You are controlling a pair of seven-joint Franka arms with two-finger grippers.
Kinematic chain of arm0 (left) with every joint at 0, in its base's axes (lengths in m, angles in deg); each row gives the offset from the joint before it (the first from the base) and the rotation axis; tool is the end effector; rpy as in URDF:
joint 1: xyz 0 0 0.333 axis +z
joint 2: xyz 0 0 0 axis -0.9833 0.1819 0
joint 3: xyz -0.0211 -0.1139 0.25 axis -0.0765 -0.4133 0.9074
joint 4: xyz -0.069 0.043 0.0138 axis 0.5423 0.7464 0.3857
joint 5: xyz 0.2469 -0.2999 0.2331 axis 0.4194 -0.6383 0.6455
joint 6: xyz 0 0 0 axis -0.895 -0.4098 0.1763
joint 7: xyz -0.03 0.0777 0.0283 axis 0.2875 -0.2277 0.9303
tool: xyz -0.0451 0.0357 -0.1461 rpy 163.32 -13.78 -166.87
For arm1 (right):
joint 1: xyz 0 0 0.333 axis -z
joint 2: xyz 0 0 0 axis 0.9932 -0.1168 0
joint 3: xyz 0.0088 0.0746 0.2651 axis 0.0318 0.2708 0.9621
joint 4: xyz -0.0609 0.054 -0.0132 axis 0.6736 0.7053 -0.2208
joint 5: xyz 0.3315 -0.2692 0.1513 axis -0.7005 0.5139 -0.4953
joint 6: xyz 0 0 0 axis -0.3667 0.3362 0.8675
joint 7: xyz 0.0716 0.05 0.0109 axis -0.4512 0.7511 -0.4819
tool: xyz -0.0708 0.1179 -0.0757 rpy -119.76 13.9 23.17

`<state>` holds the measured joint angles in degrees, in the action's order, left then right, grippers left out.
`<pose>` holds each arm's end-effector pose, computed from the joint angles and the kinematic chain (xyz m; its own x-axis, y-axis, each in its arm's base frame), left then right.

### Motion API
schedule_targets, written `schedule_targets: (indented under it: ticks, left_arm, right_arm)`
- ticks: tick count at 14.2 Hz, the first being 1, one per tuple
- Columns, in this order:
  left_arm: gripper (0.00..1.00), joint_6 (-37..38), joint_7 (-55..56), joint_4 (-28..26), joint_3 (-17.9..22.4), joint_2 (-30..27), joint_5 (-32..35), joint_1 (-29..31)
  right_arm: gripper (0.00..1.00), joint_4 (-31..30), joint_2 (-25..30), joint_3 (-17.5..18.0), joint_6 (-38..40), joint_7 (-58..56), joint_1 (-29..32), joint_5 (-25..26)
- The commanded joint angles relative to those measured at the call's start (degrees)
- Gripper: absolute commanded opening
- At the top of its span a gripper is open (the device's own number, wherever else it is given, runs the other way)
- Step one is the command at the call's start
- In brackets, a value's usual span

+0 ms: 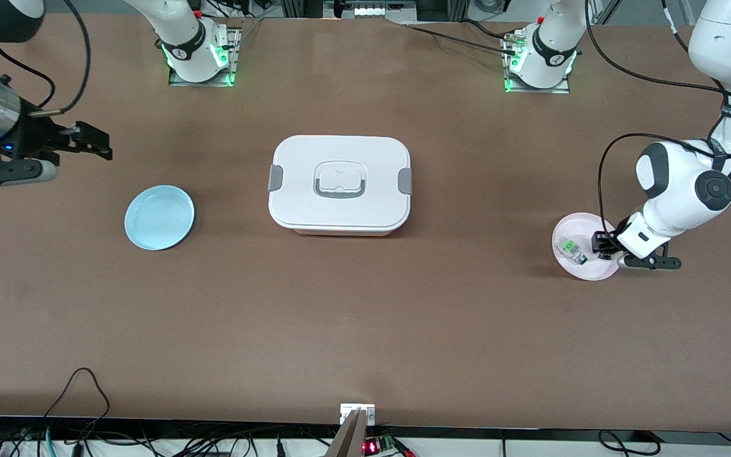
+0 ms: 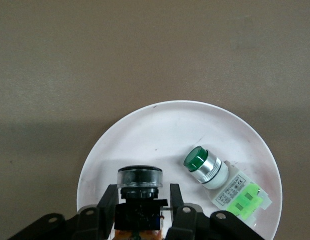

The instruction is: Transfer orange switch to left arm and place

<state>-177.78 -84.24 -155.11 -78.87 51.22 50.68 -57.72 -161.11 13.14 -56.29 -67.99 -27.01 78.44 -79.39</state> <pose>0.6004 0.0899 0.0705 0.9989 -0.0175 0.0442 -0.0185 -0.9996 0.0211 0.6134 0.0314 0.4822 0.9877 0.0981 -0.1217 0.0961 -0.9951 -0.0221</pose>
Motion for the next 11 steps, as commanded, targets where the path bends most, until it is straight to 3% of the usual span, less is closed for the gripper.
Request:
schedule_targets:
  ticks: [1,4,7,11]
  left_arm:
    - [1.00,0.0,0.0,0.5,0.5,-2.2,1.9,-0.1]
    - [1.00,0.9,0.5,-1.1,0.6,-4.4,1.9,0.3]
    - [1.00,6.6,0.5,-1.5,0.6,-6.2,2.0,1.8]
    - [1.00,8.3,0.2,-0.2,0.4,-15.4,2.0,0.0]
  right_arm:
    - [1.00,-0.4,1.1,5.5,0.6,1.3,5.5,1.1]
    - [1.00,0.0,1.2,5.9,0.5,1.4,6.0,1.0]
    - [1.00,3.5,-0.2,5.6,0.8,0.9,5.9,0.7]
    - [1.00,4.3,0.6,6.0,0.8,5.3,5.6,1.9]
